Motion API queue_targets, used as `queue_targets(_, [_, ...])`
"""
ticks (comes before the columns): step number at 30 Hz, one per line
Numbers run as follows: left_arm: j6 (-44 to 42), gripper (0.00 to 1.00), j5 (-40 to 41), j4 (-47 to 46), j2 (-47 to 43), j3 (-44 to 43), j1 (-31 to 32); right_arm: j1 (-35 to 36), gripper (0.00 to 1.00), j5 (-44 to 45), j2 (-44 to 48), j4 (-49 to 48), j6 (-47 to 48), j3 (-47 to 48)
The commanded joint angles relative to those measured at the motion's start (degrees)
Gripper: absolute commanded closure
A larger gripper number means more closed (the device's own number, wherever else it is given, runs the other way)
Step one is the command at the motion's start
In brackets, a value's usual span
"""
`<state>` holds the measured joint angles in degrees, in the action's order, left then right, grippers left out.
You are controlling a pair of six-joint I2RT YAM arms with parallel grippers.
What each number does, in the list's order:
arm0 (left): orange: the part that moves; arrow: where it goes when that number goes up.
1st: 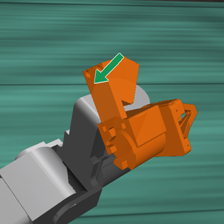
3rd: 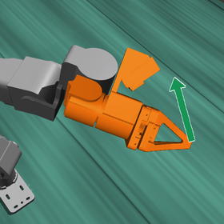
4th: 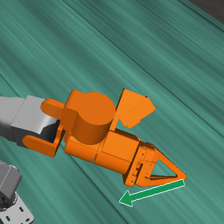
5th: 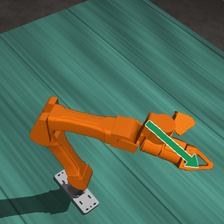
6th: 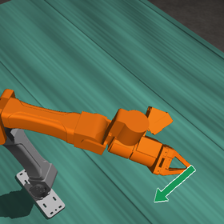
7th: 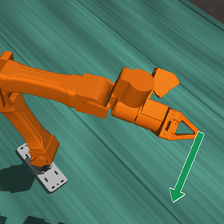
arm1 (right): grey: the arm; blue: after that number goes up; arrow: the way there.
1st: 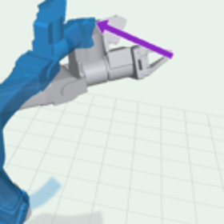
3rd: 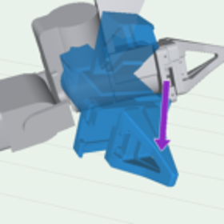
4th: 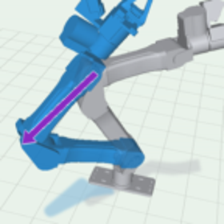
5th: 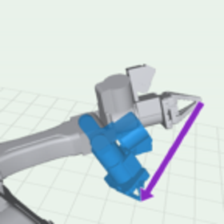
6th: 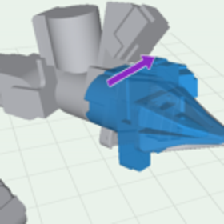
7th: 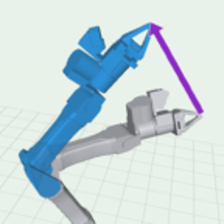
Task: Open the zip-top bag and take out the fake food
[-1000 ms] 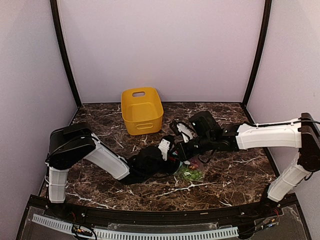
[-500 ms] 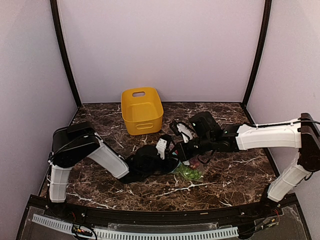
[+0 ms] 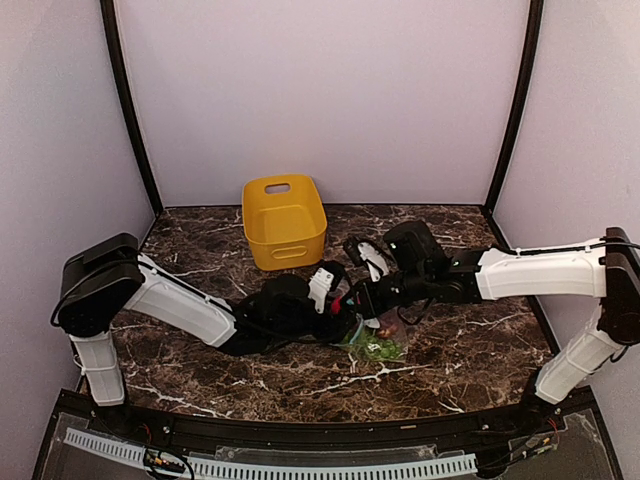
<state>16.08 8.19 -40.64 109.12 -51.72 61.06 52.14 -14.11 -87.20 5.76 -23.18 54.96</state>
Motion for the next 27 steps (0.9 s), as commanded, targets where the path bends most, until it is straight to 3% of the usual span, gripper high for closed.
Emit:
queue_targets(1, [0.7,0.50,-1.6,11.0,-5.6,-2.3,0.1,-0.5,1.00,1.2,1.5,0.5,0.8,-0.9])
queue_targets(8, [3.0,0.51,-4.8,21.9,-10.6,-2.8,0.1,-1.7,1.00,1.9,2.0,1.2,1.9,-1.7])
queue_targets(14, [2.5,0.52,-5.8,25.1,-15.8,0.2,0.1,-2.7,1.00,2.2,3.0,1.5,2.3,-2.1])
queue_targets(20, [0.8,0.52,-5.9,22.2,-22.0,6.4,0.1,-3.0,1.00,2.3,3.2,1.4,2.4,-2.0])
queue_targets(27, [-1.3,0.51,-1.4,23.1,-27.6,6.7,-0.1,-3.1,1.00,1.9,3.0,1.3,2.5,-2.1])
